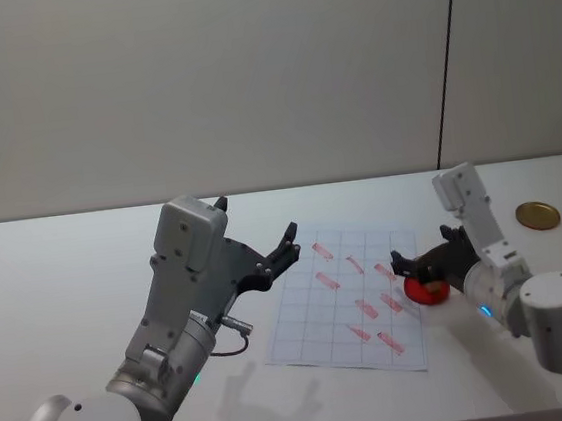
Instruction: Use the one hand to pick up the stamp and affix it onto the A4 paper.
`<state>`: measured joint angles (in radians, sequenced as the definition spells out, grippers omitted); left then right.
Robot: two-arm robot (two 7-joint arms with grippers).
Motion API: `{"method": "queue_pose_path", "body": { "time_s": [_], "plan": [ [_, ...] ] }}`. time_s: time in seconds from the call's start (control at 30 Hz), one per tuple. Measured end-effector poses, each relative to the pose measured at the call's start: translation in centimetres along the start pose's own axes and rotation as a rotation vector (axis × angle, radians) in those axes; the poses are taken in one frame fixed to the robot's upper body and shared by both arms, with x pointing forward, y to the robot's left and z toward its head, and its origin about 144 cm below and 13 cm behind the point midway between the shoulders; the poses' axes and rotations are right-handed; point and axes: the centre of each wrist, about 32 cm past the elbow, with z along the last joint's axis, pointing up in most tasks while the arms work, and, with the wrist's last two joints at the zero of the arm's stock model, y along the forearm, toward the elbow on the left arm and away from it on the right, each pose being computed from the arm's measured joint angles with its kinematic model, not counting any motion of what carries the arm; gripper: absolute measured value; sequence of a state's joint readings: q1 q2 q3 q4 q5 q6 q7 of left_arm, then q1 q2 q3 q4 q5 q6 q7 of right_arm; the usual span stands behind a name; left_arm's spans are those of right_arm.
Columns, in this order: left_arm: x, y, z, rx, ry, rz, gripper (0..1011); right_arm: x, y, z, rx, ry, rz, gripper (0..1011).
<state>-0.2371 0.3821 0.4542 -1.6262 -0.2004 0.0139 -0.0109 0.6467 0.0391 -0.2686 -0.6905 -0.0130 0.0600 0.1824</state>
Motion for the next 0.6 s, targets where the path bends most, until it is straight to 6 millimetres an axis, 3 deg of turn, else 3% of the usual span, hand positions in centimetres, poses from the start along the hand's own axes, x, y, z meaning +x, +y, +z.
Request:
{"method": "queue_pose_path", "body": {
  "time_s": [0.3,0.6],
  "plan": [
    [0.0,0.0,0.0,0.0,0.0,0.0,993,0.5,-2.2,0.7,0.092,0.015,-0.019,1000],
    [0.0,0.0,0.0,0.0,0.0,0.0,993,1.3,-5.7,0.6,0.188,0.041,-0.048,1000]
  ]
}}
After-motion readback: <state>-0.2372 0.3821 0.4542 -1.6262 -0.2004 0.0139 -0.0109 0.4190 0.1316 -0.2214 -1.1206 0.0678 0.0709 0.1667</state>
